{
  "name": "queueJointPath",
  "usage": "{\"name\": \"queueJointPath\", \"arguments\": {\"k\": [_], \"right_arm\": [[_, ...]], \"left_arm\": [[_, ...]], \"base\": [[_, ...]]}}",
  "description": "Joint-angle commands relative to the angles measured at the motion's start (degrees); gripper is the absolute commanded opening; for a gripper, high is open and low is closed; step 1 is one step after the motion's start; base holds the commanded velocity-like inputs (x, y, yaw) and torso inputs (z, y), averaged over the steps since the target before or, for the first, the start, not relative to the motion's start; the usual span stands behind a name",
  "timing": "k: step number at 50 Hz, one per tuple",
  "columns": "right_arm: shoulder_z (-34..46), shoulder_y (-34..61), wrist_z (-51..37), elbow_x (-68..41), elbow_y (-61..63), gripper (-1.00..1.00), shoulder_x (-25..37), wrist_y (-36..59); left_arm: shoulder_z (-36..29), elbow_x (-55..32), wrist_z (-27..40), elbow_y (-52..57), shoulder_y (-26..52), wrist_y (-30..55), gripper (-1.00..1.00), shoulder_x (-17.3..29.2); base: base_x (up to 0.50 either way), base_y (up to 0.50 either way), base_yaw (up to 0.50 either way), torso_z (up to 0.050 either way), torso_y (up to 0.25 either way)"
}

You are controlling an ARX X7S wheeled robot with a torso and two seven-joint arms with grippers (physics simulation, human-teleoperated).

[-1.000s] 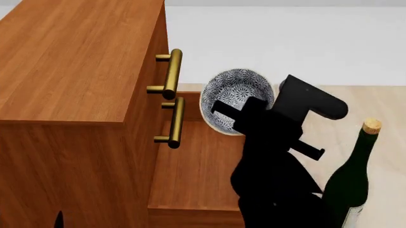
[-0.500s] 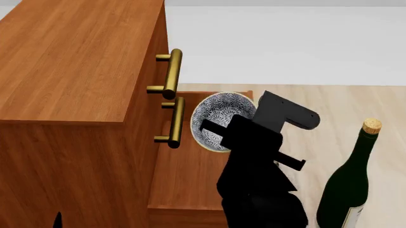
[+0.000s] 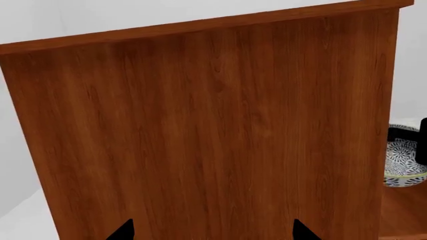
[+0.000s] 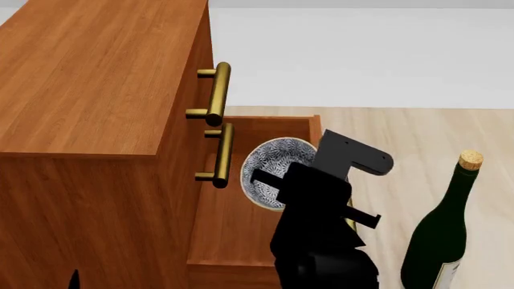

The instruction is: Put the bowl in the bottom drawer of the cabinet.

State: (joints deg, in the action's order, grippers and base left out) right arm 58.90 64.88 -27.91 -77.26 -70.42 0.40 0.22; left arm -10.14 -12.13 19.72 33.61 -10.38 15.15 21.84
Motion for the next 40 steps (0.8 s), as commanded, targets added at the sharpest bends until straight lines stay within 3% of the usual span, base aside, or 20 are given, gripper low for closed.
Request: {"name": "queueJointPath", "arguments": {"k": [1,18,40], "right_arm": [[16.6,2.7,0.7,-14.3,-2.9,-1.00,-0.4,-3.3],[31.9,3.8,1.0,-28.2,-1.1,-1.00,-0.4,-3.8],[33.6,3.2,1.6,-26.9,3.6,-1.00,-0.4,-1.2]], "left_arm": [[0.6,-2.8,-1.3,-0.3,0.8,0.5,1.00,-0.4],[0.7,-3.2,-1.1,-0.3,0.9,0.2,1.00,-0.2],[0.7,-3.6,-0.9,-0.9,1.0,-0.1,1.00,0.1]], "base": [[0.00,0.00,0.00,0.000,0.000],[0.00,0.00,0.00,0.000,0.000],[0.00,0.00,0.00,0.000,0.000]]}}
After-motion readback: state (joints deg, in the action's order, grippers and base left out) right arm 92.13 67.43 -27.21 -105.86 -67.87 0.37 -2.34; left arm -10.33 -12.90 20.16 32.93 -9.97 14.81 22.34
